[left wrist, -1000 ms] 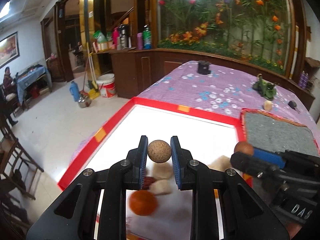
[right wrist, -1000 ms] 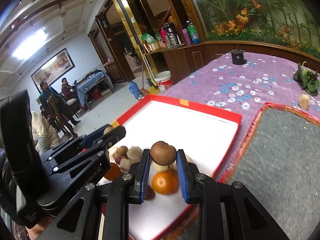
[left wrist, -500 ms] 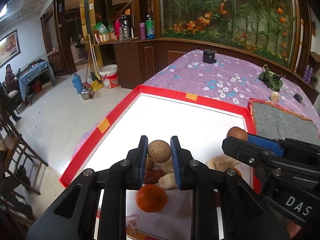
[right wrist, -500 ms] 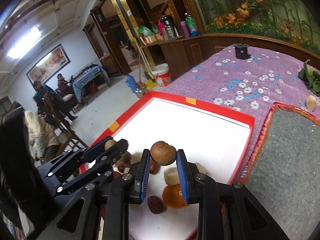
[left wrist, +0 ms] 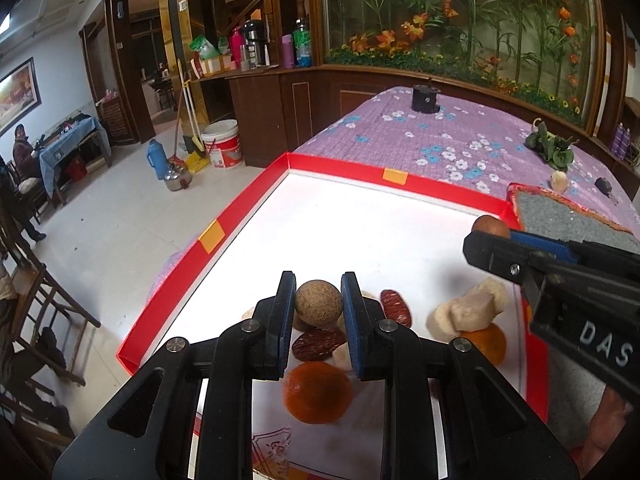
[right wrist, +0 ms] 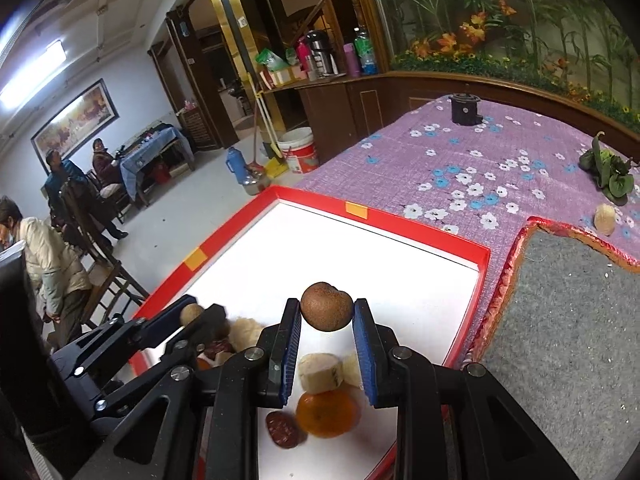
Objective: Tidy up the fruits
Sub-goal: 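Lower both nuts among the tray items and open both grippers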
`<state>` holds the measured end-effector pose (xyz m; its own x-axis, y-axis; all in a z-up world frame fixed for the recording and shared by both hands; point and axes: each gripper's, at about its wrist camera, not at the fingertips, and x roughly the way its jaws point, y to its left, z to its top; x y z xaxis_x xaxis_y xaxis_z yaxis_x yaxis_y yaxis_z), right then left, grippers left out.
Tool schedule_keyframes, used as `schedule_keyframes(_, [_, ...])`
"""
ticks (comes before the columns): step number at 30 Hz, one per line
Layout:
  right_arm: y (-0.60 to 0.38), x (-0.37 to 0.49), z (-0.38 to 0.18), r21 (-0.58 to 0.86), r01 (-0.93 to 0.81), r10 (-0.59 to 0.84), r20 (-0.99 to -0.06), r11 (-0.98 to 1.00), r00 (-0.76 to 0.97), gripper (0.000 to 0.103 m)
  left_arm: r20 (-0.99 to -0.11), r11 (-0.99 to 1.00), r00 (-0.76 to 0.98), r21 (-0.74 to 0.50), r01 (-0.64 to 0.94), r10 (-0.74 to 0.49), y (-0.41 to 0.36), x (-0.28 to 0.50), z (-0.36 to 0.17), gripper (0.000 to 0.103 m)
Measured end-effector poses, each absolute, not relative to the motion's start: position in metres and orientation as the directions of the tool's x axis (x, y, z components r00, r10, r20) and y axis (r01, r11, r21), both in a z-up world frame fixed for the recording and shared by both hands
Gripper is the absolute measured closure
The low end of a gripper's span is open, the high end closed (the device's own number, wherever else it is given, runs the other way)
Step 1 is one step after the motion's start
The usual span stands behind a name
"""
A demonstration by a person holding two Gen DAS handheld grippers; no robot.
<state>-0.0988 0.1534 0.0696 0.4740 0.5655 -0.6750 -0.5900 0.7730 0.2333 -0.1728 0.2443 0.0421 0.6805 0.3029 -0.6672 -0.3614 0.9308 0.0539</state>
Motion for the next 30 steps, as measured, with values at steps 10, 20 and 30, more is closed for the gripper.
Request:
schedule_keyframes(10, [0.16,-0.079,0.045,0.21,-0.547,0.491,-0.753,0.81,0.438,0.078,-0.682,0.929,0.659,0.084,-0.359,0.316,0.243,-0.166,0.032,0.081])
schedule_keyframes(20, [0.166,-0.075,0.041,0.186,-0.553,0.461,-0.787,0.812,0.411,0.076,-0.691,0.932,0.641,0.141,-0.334,0.334,0.231,-0.161,0.034,0.079])
schedule_keyframes(30, [0.133,-0.086,0.078,0.257,-0.511,0.516,-0.717,0.82,0.469,0.063,-0.563,0.928,0.739,0.186,-0.322,0.369,0.201,-0.204,0.085,0.035])
